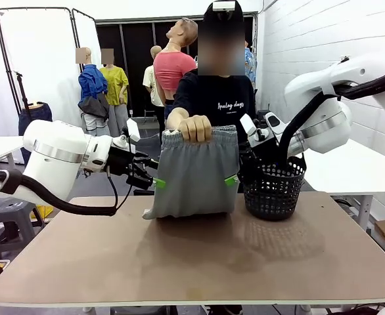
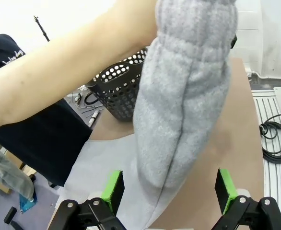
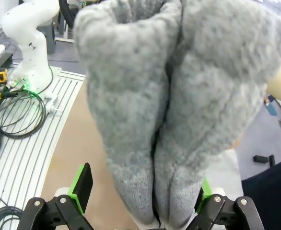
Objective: Fold the training pants.
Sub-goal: Grab both ends of the Training pants handed by a person.
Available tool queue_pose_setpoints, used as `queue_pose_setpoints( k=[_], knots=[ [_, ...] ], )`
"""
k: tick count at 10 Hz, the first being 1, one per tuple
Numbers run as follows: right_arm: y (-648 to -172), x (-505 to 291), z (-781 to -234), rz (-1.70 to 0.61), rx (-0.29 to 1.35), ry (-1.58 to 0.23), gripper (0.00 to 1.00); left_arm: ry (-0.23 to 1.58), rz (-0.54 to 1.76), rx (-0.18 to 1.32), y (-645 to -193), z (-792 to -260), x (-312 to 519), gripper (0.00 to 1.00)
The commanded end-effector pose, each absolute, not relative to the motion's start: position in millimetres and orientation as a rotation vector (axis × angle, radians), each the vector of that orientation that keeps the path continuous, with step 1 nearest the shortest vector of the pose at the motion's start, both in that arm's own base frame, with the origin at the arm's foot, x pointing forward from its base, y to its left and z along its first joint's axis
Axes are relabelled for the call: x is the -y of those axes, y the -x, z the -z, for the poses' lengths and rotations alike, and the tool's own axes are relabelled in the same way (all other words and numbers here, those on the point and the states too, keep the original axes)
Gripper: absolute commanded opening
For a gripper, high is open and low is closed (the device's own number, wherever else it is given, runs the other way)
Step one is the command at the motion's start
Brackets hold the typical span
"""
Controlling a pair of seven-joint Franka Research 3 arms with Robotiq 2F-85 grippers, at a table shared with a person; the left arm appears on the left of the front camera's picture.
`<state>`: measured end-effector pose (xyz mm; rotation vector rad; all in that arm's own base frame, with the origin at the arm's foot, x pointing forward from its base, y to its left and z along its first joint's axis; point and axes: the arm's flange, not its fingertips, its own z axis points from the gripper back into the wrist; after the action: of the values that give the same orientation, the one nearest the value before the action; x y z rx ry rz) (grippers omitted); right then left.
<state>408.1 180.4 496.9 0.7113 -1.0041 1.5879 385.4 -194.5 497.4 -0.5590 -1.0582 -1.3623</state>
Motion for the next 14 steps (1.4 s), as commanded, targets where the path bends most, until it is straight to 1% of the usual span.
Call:
queue_pose_setpoints(
  k=[1, 4, 7, 10, 14],
  knots=[
    [-417, -185, -487, -1.589, 1.077, -0.775, 1.00, 0.601, 1.351, 1.141, -388, -496, 197, 1.00],
    [-430, -181, -475, -1.582, 1.129, -0.862, 1.00, 0.648, 1.337, 1.185, -394, -491, 208, 1.00],
    [-435, -185, -478, -1.602, 1.188, -1.000, 1.00, 0.728, 1.349, 1.200, -398, -488, 216, 1.00],
    [-433, -197, -484, -1.631, 1.203, -1.052, 1.00, 0.825, 1.323, 1.208, -399, -485, 225, 1.00],
    [-434, -206, -483, -1.613, 1.233, -1.114, 1.00, 0.863, 1.334, 1.232, -395, -481, 247, 1.00]
  ],
)
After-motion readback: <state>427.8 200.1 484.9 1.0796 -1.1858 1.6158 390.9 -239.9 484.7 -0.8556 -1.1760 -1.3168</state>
